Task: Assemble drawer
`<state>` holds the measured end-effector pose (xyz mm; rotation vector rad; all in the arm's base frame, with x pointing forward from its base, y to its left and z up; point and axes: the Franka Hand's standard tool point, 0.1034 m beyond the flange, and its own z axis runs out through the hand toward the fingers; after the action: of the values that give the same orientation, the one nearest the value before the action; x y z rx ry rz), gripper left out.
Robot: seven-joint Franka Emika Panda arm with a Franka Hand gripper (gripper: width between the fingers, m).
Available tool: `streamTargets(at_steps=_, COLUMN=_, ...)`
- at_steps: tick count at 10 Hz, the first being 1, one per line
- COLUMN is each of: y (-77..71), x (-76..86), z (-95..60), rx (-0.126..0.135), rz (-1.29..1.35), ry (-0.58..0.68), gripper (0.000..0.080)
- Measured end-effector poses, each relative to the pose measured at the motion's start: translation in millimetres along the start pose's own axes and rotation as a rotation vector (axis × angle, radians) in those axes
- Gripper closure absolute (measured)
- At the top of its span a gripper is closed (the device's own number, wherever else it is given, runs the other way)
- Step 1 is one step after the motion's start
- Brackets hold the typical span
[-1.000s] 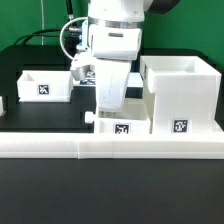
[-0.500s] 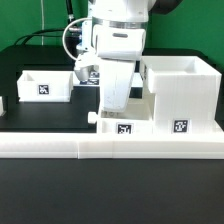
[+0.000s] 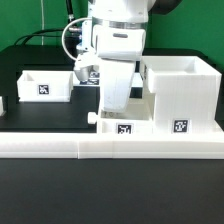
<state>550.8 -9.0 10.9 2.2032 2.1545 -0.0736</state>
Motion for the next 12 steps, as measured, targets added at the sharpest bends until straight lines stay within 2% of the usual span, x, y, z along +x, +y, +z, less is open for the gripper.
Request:
streamTargets(at_steps=4, y=1.2, x=-4.2, z=-1.0, rx=-0.003, rz=0.003, ry=-0.005, gripper=0.0757)
streamTargets(at_steps=5, y=0.4, x=-4.6, z=-0.1, rx=0.001, rz=0.003, ry=-0.006, gripper=0.0757)
streamTargets(at_steps=6, y=-0.8, x=-5.8, z=-0.3, rx=0.02, rz=0.004, ry=-0.01, gripper=0.0757)
streamTargets(at_steps=8, y=-0.8, x=-5.0, z=0.1, rx=0.019, rz=0.001, ry=-0.01, gripper=0.0757)
streamTargets(at_steps=10, y=-0.9, x=4.2, z=0.1, rx=0.017, rz=-0.032, ry=-0.015, gripper=0.0757)
streamTargets(at_steps=12, y=-0.9, x=1.6, z=0.1, rx=0.017, rz=-0.025, ry=-0.014, gripper=0.0757)
